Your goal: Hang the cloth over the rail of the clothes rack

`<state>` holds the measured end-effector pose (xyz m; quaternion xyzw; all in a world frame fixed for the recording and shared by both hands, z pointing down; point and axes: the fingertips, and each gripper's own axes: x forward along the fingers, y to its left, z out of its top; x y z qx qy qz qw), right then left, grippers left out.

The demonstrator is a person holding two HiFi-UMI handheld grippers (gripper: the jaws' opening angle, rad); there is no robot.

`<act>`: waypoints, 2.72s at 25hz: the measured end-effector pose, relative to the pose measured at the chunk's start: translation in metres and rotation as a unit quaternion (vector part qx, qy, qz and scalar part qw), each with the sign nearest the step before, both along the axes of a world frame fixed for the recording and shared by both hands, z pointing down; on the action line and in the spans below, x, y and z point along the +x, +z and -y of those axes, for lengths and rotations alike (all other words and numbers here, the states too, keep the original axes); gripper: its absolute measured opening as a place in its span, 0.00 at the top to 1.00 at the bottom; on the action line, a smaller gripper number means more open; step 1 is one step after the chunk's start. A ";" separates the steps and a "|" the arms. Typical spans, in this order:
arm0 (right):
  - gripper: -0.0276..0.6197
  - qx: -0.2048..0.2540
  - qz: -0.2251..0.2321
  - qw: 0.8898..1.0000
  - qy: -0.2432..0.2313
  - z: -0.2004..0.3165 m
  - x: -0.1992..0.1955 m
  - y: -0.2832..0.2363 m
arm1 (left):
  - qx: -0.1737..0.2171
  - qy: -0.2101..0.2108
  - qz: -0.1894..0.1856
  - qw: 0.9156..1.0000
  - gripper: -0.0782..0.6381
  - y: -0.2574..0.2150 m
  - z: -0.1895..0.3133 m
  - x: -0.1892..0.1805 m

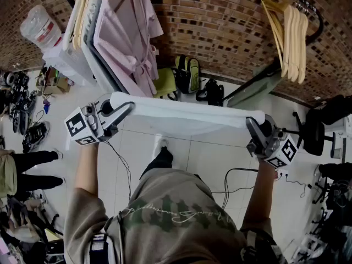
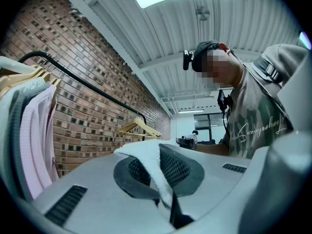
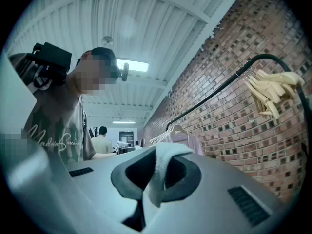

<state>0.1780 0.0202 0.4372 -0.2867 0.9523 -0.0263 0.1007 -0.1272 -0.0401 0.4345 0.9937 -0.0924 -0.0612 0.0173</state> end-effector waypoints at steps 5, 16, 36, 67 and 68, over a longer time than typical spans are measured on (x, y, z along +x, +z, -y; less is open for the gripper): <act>0.93 0.024 0.019 0.999 0.017 0.034 -0.010 -0.027 | -0.004 0.028 -0.012 1.000 0.87 -0.024 0.046 -0.009; 0.93 0.080 -0.034 0.996 0.008 0.094 -0.001 -0.102 | 0.052 0.031 -0.023 0.998 0.87 -0.102 0.117 0.000; 0.93 0.171 -0.054 0.982 -0.061 0.217 0.049 -0.304 | 0.161 0.029 -0.009 0.987 0.87 -0.292 0.227 0.047; 0.93 0.214 -0.134 0.968 -0.002 0.311 0.055 -0.416 | 0.245 -0.051 0.032 0.968 0.87 -0.401 0.296 0.057; 0.93 0.214 -0.132 0.968 0.001 0.314 0.057 -0.420 | 0.244 -0.054 0.030 0.968 0.87 -0.406 0.301 0.057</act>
